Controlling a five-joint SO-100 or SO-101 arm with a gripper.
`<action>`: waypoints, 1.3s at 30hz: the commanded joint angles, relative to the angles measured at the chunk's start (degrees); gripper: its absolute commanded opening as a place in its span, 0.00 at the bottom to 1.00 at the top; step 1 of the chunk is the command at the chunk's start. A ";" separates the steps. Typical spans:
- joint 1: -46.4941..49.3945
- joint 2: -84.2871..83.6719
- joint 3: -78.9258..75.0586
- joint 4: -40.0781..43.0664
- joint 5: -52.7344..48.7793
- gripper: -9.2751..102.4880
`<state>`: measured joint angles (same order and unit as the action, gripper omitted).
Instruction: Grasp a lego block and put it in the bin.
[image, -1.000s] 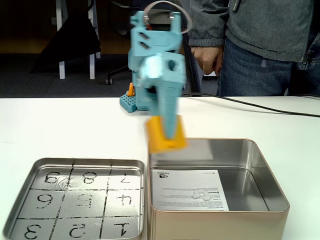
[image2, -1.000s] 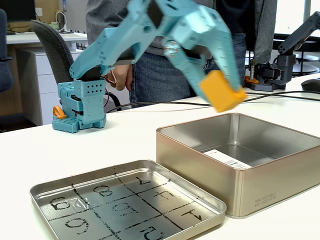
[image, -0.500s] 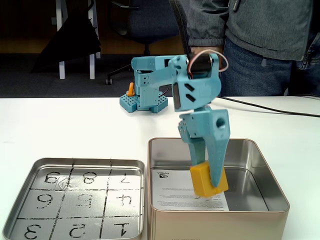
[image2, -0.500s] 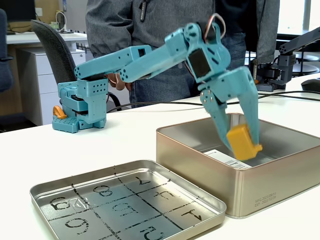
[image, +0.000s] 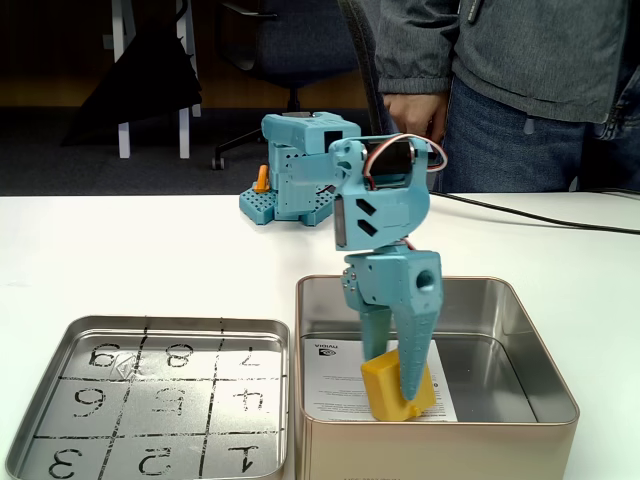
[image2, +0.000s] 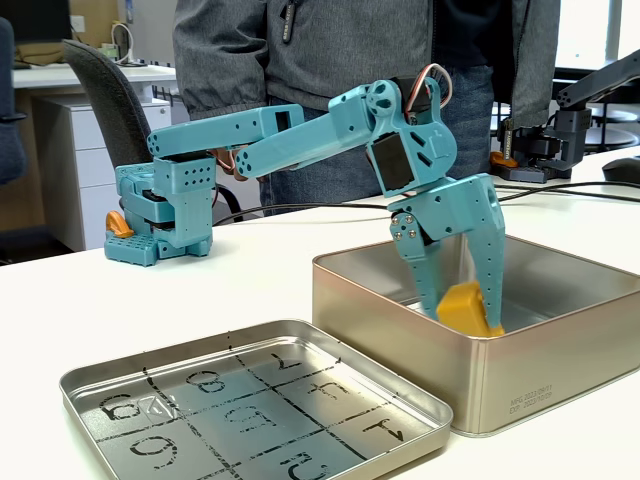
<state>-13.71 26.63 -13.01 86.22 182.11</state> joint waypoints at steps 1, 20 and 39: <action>0.44 7.38 -2.11 -1.85 3.78 0.34; 21.71 15.64 -2.20 -17.31 4.13 0.08; 21.88 8.53 -2.20 -28.39 1.23 0.08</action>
<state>7.29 31.82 -13.45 58.18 182.46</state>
